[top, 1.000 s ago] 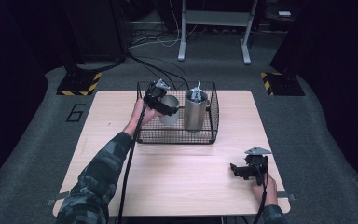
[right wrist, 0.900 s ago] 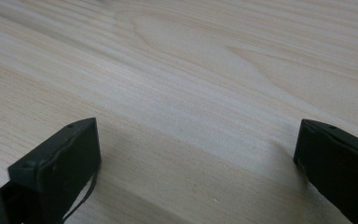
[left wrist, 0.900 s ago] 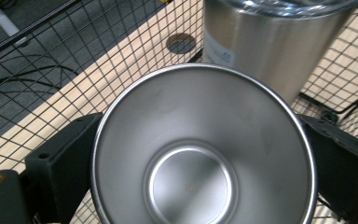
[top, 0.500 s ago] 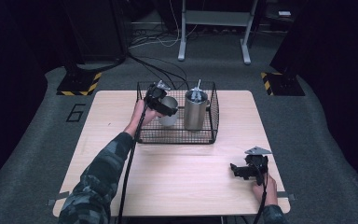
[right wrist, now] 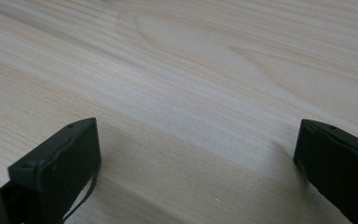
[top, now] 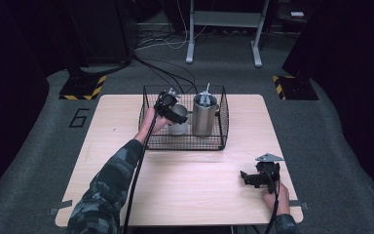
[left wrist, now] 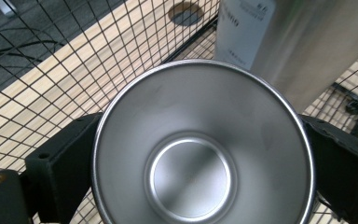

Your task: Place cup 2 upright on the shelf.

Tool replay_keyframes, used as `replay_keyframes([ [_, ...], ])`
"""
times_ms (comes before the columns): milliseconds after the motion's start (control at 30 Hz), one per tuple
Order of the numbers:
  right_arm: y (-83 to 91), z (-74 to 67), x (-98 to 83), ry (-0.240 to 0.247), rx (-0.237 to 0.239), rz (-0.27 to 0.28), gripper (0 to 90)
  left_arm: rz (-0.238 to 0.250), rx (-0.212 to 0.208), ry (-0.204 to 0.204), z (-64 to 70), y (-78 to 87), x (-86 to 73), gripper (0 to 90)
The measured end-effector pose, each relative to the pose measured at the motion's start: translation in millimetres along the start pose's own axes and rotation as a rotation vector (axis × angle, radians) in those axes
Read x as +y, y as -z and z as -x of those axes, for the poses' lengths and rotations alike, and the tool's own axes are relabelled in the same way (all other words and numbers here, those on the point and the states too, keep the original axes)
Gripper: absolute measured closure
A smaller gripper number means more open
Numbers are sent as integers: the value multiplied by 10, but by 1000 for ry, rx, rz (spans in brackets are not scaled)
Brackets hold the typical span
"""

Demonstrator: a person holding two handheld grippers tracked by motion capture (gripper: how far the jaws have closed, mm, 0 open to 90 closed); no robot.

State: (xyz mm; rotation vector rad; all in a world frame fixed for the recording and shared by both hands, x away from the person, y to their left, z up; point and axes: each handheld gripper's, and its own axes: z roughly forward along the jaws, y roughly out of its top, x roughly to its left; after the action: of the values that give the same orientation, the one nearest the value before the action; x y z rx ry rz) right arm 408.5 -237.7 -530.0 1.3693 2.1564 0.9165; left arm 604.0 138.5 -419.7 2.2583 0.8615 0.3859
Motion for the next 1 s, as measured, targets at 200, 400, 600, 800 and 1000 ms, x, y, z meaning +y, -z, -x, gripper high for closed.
replay_keyframes([
  [200,0,0,0,0,0,0,0,-19,-5,2,-14,-52,-45,60],
  [400,1,-2,0,2,-1,-3,0,-1,-6,11,-22,-65,-80,60],
  [600,1,-2,0,2,0,-3,0,-15,-2,19,5,-49,-86,57],
  [800,0,-2,0,1,0,-2,0,-30,-13,32,-1,-20,-89,55],
  [1000,1,-2,0,2,-1,-3,0,1,-38,59,-20,59,-88,2],
])
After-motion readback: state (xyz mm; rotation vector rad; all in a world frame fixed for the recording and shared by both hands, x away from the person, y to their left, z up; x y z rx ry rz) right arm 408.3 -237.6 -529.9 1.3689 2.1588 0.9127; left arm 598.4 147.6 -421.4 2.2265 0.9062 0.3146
